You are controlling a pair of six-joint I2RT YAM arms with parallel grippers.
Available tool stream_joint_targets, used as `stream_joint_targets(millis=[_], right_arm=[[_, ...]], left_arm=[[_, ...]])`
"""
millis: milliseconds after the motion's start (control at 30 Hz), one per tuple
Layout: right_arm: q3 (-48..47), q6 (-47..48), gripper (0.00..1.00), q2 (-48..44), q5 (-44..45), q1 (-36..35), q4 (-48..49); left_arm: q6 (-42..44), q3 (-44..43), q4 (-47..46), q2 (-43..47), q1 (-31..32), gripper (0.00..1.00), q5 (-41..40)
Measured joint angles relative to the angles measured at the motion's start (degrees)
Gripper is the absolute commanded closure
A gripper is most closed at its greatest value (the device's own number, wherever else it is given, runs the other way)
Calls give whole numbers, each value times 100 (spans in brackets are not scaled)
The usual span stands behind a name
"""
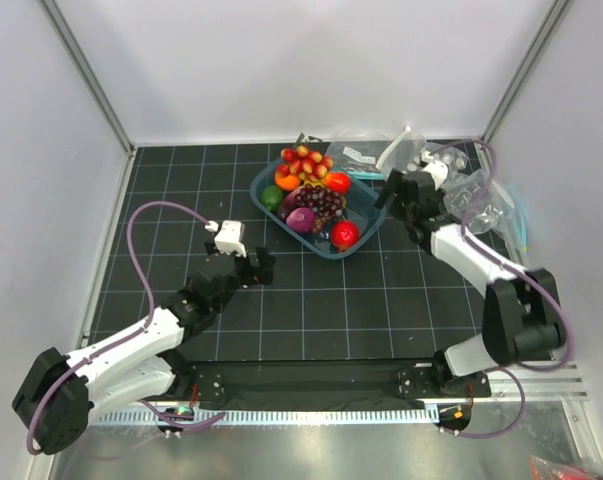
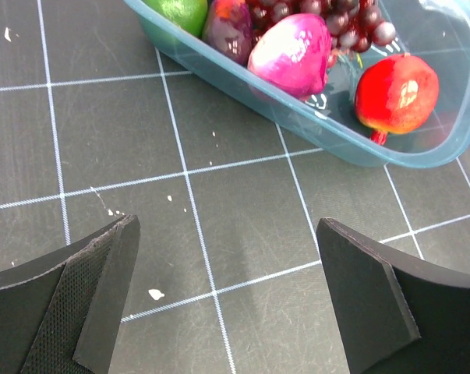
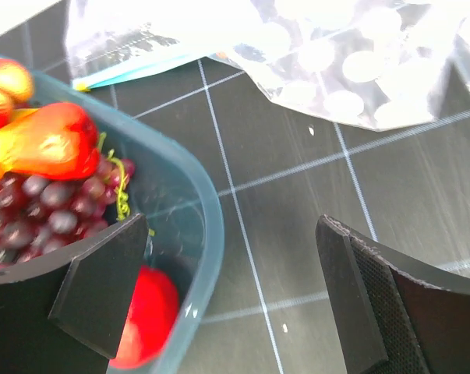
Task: Place the food in the zip-top bag and seal the zipper
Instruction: Pick up the zipper food storage bag at the center of the board.
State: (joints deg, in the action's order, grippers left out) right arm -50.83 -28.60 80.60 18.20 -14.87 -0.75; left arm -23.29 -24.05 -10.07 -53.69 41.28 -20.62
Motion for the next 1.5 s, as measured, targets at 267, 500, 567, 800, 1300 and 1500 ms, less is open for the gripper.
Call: stream_joint_targets(millis=[267,500,567,800,1300,1500], right_arm=[[-1460,214,3,1720,-48,50,-256],[-2509,343,1,2629,-2,87,-350],[-2813,396,1,2855,37,98,-393],[-3738,584,2,3589,267,127,-555],[-4594,809,89,4312,839,151,-1154],[-3421,990,92,3348,826,140,-988]], left_arm=[[-2,-13,0,-74,0,0,122],[-4,-15,-2,-81,0,0,227],[-4,-15,-2,-85,0,0,254],[-7,-15,-2,-85,0,0,310],[-2,-15,-4,-85,0,0,332],[0,-15,-13,-85,0,0,428]])
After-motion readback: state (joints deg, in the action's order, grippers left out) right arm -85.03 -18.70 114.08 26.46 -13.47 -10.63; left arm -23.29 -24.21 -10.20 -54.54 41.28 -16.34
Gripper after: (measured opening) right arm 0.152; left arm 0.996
